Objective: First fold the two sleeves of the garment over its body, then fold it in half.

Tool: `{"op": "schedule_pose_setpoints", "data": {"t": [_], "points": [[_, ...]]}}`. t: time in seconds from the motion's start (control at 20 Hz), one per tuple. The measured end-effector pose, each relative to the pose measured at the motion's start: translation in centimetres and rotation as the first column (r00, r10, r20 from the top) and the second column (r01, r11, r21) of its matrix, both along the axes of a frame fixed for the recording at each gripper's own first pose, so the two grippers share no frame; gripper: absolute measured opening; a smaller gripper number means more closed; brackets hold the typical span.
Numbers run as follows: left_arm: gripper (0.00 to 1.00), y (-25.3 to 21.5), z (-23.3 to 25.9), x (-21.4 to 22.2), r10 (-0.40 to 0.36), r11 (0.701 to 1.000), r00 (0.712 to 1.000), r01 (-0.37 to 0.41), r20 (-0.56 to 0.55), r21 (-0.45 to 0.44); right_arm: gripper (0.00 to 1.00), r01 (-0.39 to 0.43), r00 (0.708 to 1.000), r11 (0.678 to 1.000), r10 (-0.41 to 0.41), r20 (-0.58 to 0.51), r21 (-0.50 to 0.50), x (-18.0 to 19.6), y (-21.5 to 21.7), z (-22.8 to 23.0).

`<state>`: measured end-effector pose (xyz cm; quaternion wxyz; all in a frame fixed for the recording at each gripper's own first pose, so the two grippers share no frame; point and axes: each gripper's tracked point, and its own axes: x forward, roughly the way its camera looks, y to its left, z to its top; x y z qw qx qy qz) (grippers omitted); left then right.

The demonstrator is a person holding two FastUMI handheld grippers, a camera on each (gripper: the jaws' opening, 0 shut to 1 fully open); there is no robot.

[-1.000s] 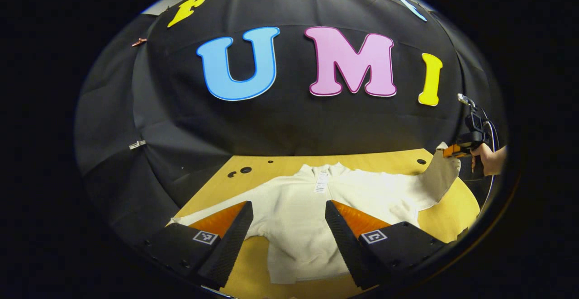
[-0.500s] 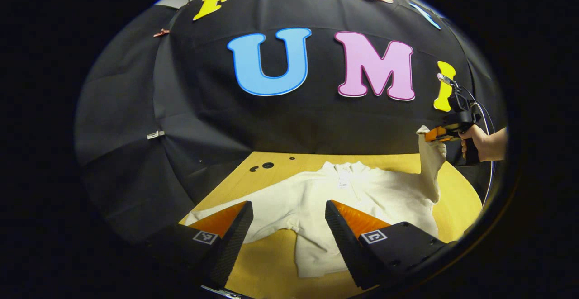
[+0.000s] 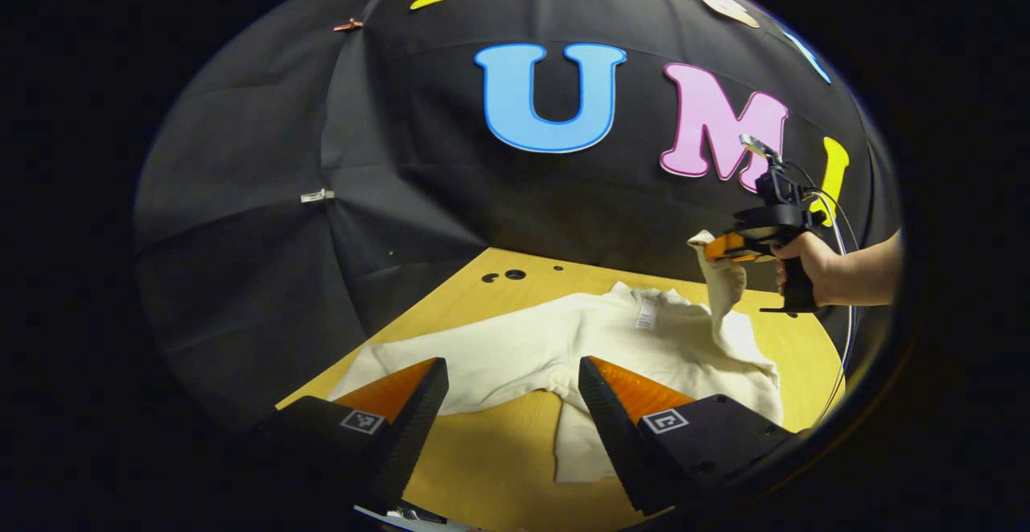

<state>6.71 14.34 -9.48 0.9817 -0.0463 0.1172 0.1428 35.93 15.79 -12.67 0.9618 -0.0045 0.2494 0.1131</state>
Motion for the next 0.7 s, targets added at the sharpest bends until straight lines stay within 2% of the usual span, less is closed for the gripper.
{"op": "schedule_pose_setpoints", "data": {"t": [0.25, 0.5, 0.7], "points": [[1.0, 2.7, -1.6, -1.3, 0.072, 0.997, 0.997, -0.073, -0.036, -0.039, 0.1, -0.081, 0.995, 0.997, 0.081, -0.054, -0.012, 1.0, 9.7, -5.5], [0.99, 5.5, -2.3, -2.2, 0.133, 0.991, 0.99, -0.134, -0.056, -0.029, 0.11, -0.116, 0.988, 0.991, 0.109, -0.108, -0.06, 1.1, 15.0, -10.6], [1.0, 7.3, -2.4, -2.8, 0.172, 0.985, 0.984, -0.173, -0.057, -0.022, 0.26, -0.185, 0.968, 0.983, 0.185, -0.169, 0.013, -1.8, 18.9, -12.3]]}}
